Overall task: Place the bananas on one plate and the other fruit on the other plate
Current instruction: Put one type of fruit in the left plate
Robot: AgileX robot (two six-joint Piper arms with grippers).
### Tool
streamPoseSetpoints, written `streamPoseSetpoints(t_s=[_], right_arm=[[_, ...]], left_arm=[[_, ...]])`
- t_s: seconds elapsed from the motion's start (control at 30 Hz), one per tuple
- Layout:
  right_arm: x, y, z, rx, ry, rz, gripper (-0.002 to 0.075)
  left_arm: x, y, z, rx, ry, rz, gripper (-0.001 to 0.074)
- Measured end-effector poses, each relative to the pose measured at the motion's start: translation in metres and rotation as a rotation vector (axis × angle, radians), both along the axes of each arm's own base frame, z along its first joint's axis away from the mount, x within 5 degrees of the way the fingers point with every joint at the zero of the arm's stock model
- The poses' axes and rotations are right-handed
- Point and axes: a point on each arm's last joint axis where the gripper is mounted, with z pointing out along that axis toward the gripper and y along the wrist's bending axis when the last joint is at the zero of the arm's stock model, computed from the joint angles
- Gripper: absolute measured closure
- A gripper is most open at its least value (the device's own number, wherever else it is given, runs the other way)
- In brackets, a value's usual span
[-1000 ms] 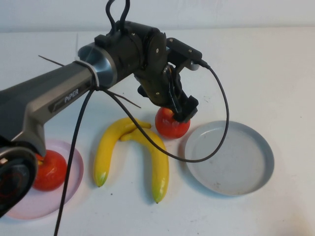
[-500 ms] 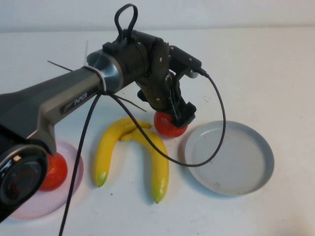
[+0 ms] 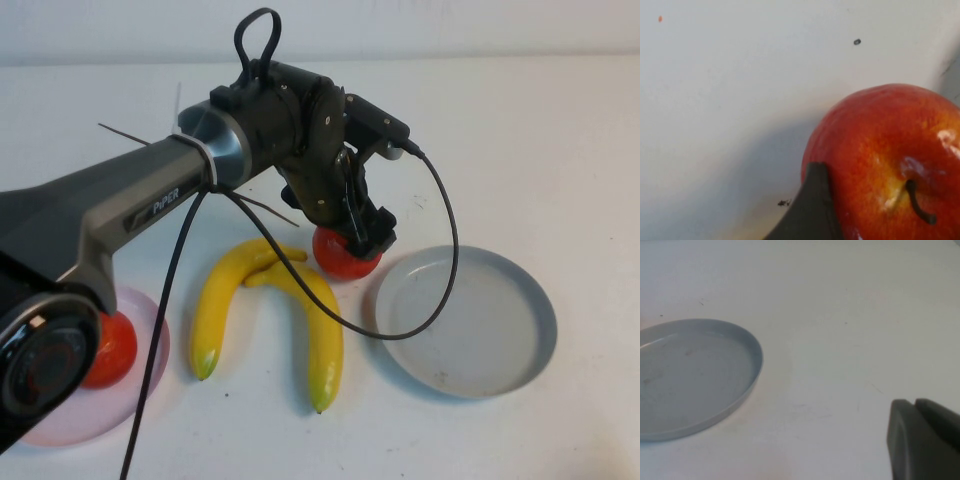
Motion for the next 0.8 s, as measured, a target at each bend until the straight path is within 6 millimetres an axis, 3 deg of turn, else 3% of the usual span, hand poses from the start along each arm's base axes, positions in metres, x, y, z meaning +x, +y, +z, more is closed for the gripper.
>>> streamPoseSetpoints(t_s=[0.2,0.53,0.8], right_arm=[[0.000,0.000,0.000,0.000,0.000,0.000,0.0743],[0.000,0.000,0.000,0.000,0.000,0.000,0.0743],[0.000,0.000,0.000,0.000,0.000,0.000,0.0743]], left_arm=[[0.000,0.001,0.000,0.004,0.005,0.002,0.0155],[0.015,0.024,0.000,-0.017,0.032,0.071,0.0156],[0.012,0.027,0.004,-0.006,0.058,0.074,0.0157]])
